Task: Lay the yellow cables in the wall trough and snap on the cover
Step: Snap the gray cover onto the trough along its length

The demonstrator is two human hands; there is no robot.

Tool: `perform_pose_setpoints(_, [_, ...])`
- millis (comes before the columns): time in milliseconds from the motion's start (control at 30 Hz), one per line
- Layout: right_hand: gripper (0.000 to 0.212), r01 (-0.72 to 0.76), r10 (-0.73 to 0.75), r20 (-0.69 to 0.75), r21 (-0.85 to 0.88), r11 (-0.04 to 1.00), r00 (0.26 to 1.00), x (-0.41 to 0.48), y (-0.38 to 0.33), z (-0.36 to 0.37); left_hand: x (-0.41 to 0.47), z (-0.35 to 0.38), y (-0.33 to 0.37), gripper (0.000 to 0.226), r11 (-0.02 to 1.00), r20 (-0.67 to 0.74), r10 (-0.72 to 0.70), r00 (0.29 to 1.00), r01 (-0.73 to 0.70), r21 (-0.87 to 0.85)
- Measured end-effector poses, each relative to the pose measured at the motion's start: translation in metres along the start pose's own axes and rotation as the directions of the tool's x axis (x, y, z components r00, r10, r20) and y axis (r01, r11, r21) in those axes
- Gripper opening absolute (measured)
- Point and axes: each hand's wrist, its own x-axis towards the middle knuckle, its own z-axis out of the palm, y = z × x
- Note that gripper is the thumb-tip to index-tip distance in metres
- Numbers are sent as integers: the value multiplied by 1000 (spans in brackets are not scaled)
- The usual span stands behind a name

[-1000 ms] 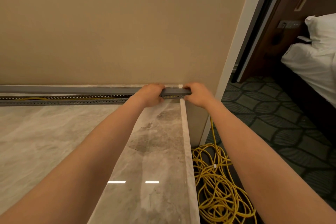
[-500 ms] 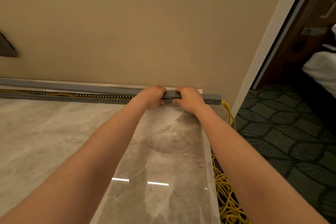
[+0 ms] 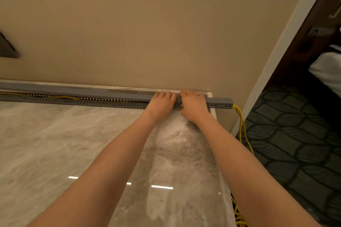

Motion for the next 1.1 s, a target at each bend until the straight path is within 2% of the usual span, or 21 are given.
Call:
perform_pose_setpoints(100, [39,17,-17,10,-2,1000,1000,1,2,-1,2,9,-4,25,996,-31,34,999,-32,78])
perform_pose_setpoints(167, [35,30,-30,18,-18,999,999,1,3,-1,4,12,-7,17,995,-29,32,999,-29,94])
perform_pose_setpoints(300, [37,19,-18,45,-10,1000,999,-1,0,3,9,15,-12,18,985,-47,124,991,-117,130])
perform_pose_setpoints(400, [47,-35,34,75,8,999,997,3,-11,6,1,5,-6,35,988,-84,141,986,-134,77])
perform_pose_setpoints(500, [42,-117,117,40,7,993,992,7,-18,9,0,5,-15,42,991,-37,131,991,-130,24])
perform_pose_setpoints(600, [41,-166,166,70,-7,986,984,11,-25,3,-8,1,-40,53,991,18,134,991,-134,27])
perform_pose_setpoints(733, [41,-199,209,128,-87,976,970,15,-35,-5,-26,6,-79,44,998,73,-2,997,-3,62])
perform_pose_setpoints(867, [44,-169,194,181,-145,975,964,19,-56,-5,-33,7,-87,41,991,124,-71,990,56,121])
perform_pose_setpoints(1000, [47,-60,70,189,-58,997,980,29,-102,2,-33,10,-79,39,986,161,-154,975,140,95])
perform_pose_setpoints(1100, [43,-58,59,140,-14,998,988,33,-126,14,-36,17,-81,41,991,153,-123,981,113,73])
